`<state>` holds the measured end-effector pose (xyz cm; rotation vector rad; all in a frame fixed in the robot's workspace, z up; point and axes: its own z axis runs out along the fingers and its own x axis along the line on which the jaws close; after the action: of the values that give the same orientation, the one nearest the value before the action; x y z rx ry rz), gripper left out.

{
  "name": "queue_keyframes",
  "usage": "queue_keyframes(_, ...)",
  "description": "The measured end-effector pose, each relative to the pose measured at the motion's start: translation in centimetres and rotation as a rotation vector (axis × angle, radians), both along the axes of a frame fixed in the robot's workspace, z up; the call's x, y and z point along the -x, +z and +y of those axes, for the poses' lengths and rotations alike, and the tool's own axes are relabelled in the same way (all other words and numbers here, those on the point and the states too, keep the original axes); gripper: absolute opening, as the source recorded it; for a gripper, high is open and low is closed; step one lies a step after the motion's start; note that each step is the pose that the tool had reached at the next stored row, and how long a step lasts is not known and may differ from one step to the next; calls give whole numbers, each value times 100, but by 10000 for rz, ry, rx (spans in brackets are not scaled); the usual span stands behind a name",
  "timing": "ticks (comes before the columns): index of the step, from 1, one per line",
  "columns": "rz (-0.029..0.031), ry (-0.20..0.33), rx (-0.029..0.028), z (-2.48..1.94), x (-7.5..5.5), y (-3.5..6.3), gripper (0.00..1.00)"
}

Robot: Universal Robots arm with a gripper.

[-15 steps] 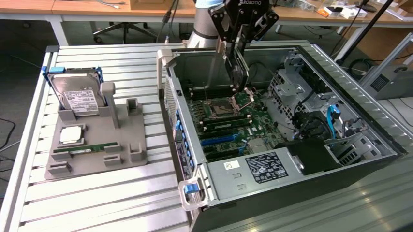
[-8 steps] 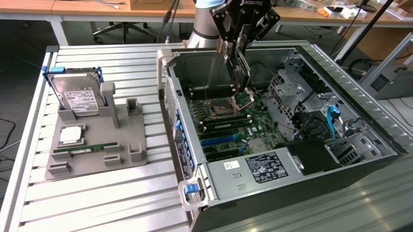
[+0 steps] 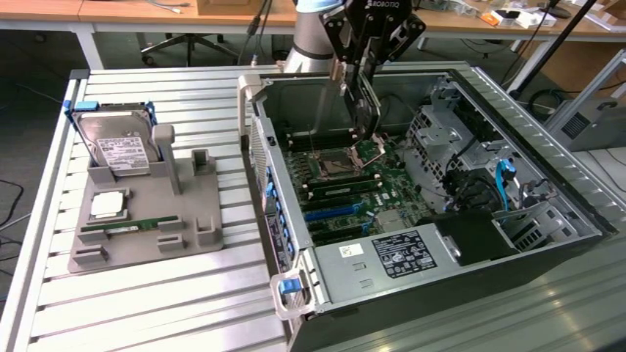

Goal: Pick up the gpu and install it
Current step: 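Pick up the gpu and move the gpu toward the slot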

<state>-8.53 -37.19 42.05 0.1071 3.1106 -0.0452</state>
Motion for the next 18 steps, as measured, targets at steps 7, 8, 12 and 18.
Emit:
queue_keyframes(7,1,0,5,0,-34,0,27)
queue_keyframes(8,0,1,4,0,-38,0,27)
queue_keyframes(12,0,0,7,0,-61,-1,27)
queue_keyframes(18,0,0,13,0,-84,-3,27)
